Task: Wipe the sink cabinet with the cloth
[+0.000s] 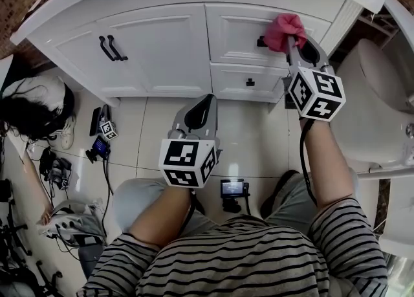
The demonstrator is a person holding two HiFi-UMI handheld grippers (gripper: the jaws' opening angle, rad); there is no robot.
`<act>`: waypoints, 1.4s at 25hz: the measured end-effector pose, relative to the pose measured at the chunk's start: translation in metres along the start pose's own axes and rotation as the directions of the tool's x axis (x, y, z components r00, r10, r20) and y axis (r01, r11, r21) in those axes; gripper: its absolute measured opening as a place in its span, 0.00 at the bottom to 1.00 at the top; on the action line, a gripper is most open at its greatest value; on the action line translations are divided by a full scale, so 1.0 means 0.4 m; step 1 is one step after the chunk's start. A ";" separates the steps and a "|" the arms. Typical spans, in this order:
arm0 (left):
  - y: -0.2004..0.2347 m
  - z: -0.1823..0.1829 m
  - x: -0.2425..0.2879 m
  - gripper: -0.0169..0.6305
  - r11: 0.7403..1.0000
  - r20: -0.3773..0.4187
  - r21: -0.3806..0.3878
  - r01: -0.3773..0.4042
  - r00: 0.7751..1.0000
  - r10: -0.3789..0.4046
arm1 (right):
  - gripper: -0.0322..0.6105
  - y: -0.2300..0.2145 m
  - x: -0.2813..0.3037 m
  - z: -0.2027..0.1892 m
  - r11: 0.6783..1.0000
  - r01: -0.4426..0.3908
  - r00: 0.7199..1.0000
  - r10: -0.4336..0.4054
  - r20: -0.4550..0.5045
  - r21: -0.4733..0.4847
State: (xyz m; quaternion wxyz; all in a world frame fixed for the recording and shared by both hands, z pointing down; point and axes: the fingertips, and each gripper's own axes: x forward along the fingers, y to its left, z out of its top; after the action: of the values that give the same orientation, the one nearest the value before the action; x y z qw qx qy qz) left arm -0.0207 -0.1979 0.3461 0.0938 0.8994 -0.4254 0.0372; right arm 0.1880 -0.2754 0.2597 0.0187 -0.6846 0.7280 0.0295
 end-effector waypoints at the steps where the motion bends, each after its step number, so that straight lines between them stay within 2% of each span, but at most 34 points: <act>1: -0.006 -0.004 0.004 0.03 1.000 -0.004 0.002 0.005 1.000 -0.005 | 0.16 -0.044 -0.015 -0.003 0.999 0.036 0.999 -0.036 -0.003 0.003; 5: -0.019 -0.014 0.011 0.03 1.000 -0.017 0.009 0.011 1.000 -0.010 | 0.16 -0.180 -0.068 -0.025 0.988 0.151 0.988 -0.152 -0.032 -0.008; 7: -0.021 -0.015 0.009 0.03 1.000 -0.018 0.014 0.008 1.000 -0.008 | 0.15 -0.219 -0.098 -0.038 0.979 0.204 0.978 -0.203 -0.049 0.024; 9: -0.022 -0.012 0.005 0.03 1.000 -0.017 0.011 0.008 1.000 -0.008 | 0.15 -0.210 -0.120 -0.035 0.976 0.205 0.978 -0.202 -0.043 0.073; 11: -0.022 -0.006 0.001 0.03 1.000 -0.011 0.004 0.010 1.000 -0.010 | 0.15 -0.136 -0.121 -0.018 0.986 0.130 0.992 -0.129 -0.011 0.105; 14: -0.021 0.003 -0.005 0.03 1.000 -0.001 -0.001 0.014 1.000 -0.014 | 0.15 0.060 -0.085 -0.005 0.987 -0.077 0.997 0.073 0.030 0.138; 17: -0.017 0.004 -0.008 0.03 1.000 0.001 -0.001 0.014 1.000 -0.014 | 0.15 0.262 -0.025 -0.056 0.959 -0.256 0.966 0.258 0.002 0.123; 20: -0.007 0.001 -0.008 0.03 1.000 -0.002 0.001 0.005 1.000 -0.005 | 0.15 0.372 0.049 -0.155 0.949 -0.308 0.945 0.314 -0.091 0.073; 24: 0.009 0.002 -0.009 0.03 1.000 0.002 0.007 -0.005 1.000 0.005 | 0.15 0.357 0.106 -0.245 0.968 -0.249 0.953 0.252 -0.166 0.036; 28: 0.013 0.003 -0.004 0.03 1.000 0.003 0.006 -0.001 1.000 0.001 | 0.15 0.236 0.087 -0.265 0.988 -0.150 0.971 0.154 -0.184 0.037; 33: -0.011 -0.005 0.007 0.03 1.000 -0.012 0.021 0.016 1.000 -0.016 | 0.15 0.111 0.026 -0.298 0.996 -0.082 0.970 0.076 -0.231 -0.017; 35: -0.021 -0.011 0.013 0.03 0.999 -0.019 0.029 0.019 1.000 -0.018 | 0.15 0.037 0.000 -0.310 1.000 -0.015 0.971 0.015 -0.240 0.004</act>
State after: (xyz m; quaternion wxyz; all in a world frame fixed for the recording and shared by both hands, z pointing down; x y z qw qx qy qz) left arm -0.0109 -0.1959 0.3501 0.0851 0.9041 -0.4156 0.0512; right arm 0.1750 -0.2829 0.3837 -0.0690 -0.6776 0.7302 -0.0544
